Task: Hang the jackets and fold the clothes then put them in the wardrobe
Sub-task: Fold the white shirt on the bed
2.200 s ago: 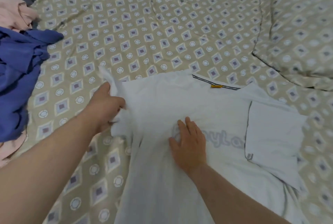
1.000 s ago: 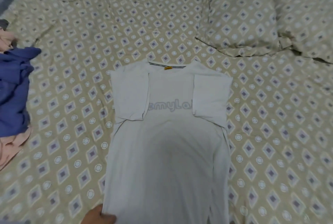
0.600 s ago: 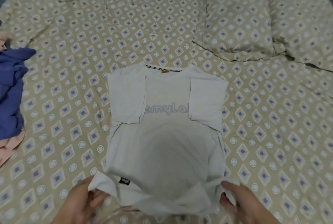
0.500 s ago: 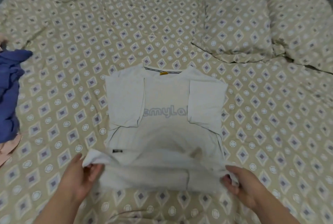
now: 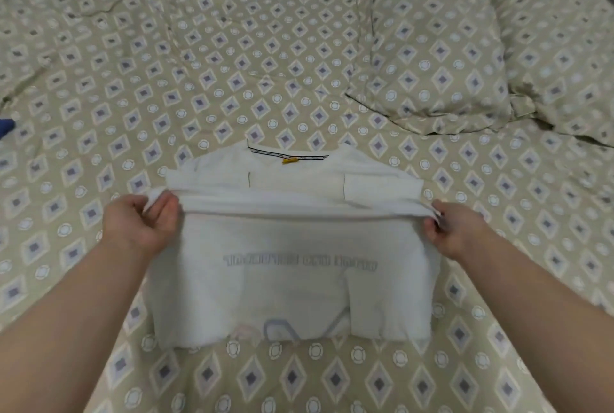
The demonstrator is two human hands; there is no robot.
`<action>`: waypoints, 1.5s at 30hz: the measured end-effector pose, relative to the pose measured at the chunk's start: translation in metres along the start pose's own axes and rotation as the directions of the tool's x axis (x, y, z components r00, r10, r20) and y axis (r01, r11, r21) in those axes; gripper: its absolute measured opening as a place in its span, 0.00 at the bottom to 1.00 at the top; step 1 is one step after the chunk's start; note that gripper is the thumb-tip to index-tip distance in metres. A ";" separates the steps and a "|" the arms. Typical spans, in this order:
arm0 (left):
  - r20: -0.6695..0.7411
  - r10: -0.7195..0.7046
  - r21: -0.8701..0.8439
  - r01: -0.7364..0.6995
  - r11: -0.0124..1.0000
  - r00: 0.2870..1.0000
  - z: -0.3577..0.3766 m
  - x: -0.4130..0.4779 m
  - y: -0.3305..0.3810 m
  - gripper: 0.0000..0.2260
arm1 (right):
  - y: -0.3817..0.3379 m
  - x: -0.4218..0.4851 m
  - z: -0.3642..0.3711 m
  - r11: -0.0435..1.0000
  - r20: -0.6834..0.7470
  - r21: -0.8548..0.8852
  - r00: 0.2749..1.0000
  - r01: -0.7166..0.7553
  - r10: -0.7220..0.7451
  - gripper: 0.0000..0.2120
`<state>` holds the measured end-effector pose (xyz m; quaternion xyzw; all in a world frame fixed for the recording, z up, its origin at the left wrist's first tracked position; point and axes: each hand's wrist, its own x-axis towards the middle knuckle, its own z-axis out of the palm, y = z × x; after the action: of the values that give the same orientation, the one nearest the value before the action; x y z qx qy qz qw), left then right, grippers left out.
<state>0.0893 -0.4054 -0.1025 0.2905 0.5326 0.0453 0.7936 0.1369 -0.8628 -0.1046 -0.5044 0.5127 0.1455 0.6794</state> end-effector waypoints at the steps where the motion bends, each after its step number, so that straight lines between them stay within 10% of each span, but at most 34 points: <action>1: 0.023 0.022 -0.023 -0.022 0.999 0.999 0.012 0.003 0.008 0.05 | -0.014 0.003 0.010 1.000 0.033 0.017 0.999 0.016 -0.016 0.08; 7: 0.201 0.146 -0.055 -0.138 0.989 0.969 0.065 0.039 0.033 0.03 | -0.065 0.029 0.057 0.974 0.122 0.153 0.975 0.165 -0.185 0.08; 10: 0.153 0.185 0.154 -0.208 0.966 0.971 0.058 0.053 0.013 0.08 | -0.043 0.042 0.050 0.964 0.062 -0.140 0.974 0.225 -0.219 0.09; 13: 0.087 0.419 0.635 -0.375 0.675 0.904 0.009 0.056 -0.019 0.20 | 0.015 0.047 0.019 0.634 0.044 -0.717 0.927 0.289 -0.373 0.20; 16: -0.008 0.496 0.894 -0.216 0.393 0.868 -0.063 0.040 -0.056 0.22 | 0.083 0.033 -0.016 0.637 -0.023 -0.739 0.937 0.218 -0.348 0.28; 27: 0.058 0.103 0.670 -0.115 0.733 0.993 -0.125 -0.013 -0.078 0.07 | 0.156 -0.016 -0.072 0.760 -0.032 -0.539 0.893 0.364 -0.450 0.06; 30: 0.100 0.035 0.546 -0.085 0.833 0.994 -0.122 -0.019 -0.062 0.06 | 0.136 -0.011 -0.073 0.959 -0.073 -0.158 0.965 0.237 -0.251 0.08; 34: 0.006 -0.124 0.142 0.122 0.982 0.992 -0.146 -0.012 -0.038 0.15 | 0.116 -0.009 -0.103 0.957 -0.036 0.290 0.999 0.002 0.009 0.15; 38: -0.186 -0.195 0.164 0.226 0.960 0.963 -0.172 -0.009 -0.063 0.16 | 0.139 -0.012 -0.117 0.983 -0.107 0.153 0.988 -0.098 0.115 0.18; 45: -0.099 -0.188 0.335 0.210 0.918 0.977 -0.156 -0.023 -0.073 0.06 | 0.132 -0.027 -0.107 0.985 0.024 0.050 0.986 -0.168 0.167 0.05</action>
<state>-0.0741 -0.4097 -0.1618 0.3675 0.5846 -0.1199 0.7133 -0.0275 -0.8843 -0.1491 -0.4403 0.5501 0.1937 0.6827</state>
